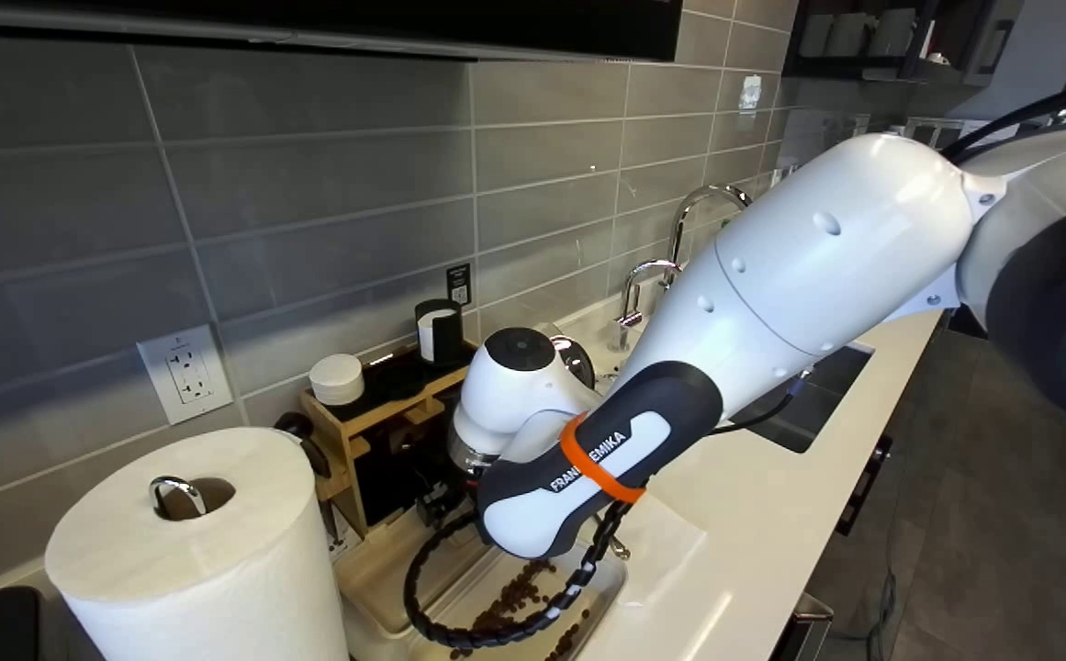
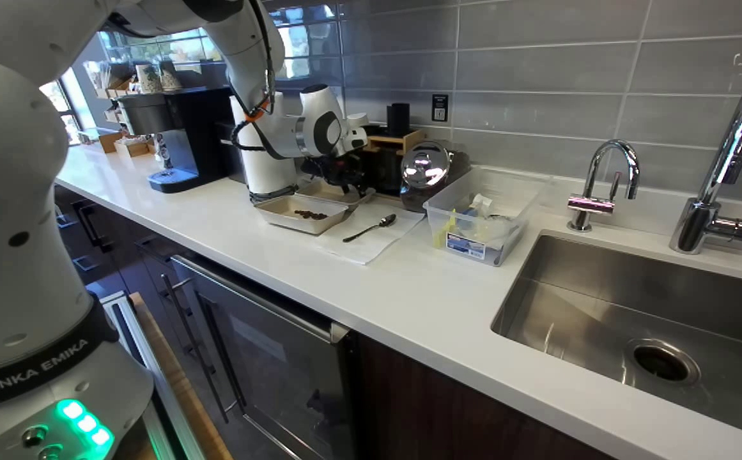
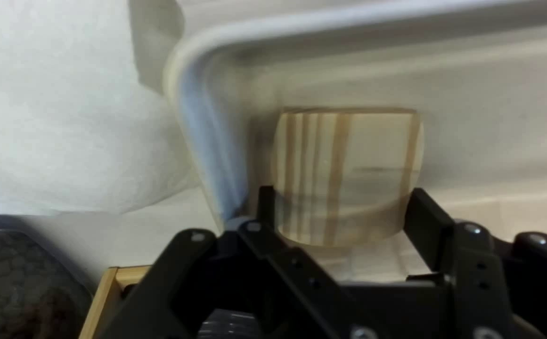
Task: Put the wooden plaque in the lunch pack
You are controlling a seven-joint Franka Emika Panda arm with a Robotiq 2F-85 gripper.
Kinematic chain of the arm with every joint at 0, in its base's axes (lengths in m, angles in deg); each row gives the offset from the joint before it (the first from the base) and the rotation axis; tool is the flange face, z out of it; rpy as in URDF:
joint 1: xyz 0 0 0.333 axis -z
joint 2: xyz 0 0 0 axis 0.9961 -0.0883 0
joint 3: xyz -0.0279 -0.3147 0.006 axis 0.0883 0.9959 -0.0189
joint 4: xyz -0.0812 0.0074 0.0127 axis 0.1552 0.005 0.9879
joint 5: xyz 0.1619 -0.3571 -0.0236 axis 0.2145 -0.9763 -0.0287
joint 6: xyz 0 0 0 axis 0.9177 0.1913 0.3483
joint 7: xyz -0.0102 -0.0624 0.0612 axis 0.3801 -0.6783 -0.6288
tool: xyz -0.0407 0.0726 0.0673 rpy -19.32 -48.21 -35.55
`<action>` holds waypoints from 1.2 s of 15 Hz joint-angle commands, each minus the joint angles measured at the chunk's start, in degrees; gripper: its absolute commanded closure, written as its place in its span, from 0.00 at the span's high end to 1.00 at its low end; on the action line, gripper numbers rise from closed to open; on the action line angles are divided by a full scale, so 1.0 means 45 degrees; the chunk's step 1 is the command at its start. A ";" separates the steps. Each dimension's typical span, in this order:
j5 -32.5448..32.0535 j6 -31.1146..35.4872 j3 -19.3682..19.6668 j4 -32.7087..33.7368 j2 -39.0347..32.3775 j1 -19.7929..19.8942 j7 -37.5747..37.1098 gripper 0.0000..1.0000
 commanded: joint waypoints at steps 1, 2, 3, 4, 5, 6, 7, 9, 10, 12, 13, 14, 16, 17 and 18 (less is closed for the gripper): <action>-0.0166 -0.0263 0.0063 -0.0251 0.0332 -0.0124 -0.0206 0.93; -0.0159 -0.0298 0.0138 -0.0440 0.0571 -0.0179 -0.0286 0.96; -0.0128 -0.0459 0.0176 -0.0674 0.0870 -0.0206 -0.0365 1.00; -0.0120 -0.0728 0.0249 -0.0981 0.1255 -0.0252 -0.0473 1.00; -0.0124 -0.1176 0.0297 -0.1200 0.1554 -0.0262 -0.0600 1.00; -0.0162 -0.1548 0.0346 -0.1509 0.1930 -0.0262 -0.0761 1.00; -0.0200 -0.2016 0.0286 -0.1766 0.2307 -0.0178 -0.0856 1.00; -0.0397 -0.2935 0.0315 -0.2501 0.3184 -0.0092 -0.1139 1.00; -0.0500 -0.3255 0.0249 -0.2863 0.3583 0.0002 -0.1226 1.00; -0.0516 -0.3554 -0.0118 -0.3857 0.4479 0.0419 -0.1117 1.00; -0.0496 -0.3360 -0.0312 -0.4434 0.4882 0.0676 -0.0971 1.00; -0.0364 -0.3140 -0.0567 -0.5089 0.5354 0.0979 -0.0798 1.00; -0.0069 -0.2685 -0.1070 -0.6466 0.6293 0.1650 -0.0449 1.00; 0.0082 -0.2595 -0.1293 -0.7112 0.6779 0.1987 -0.0324 1.00; 0.0114 -0.2475 -0.1377 -0.7767 0.7291 0.2223 -0.0382 1.00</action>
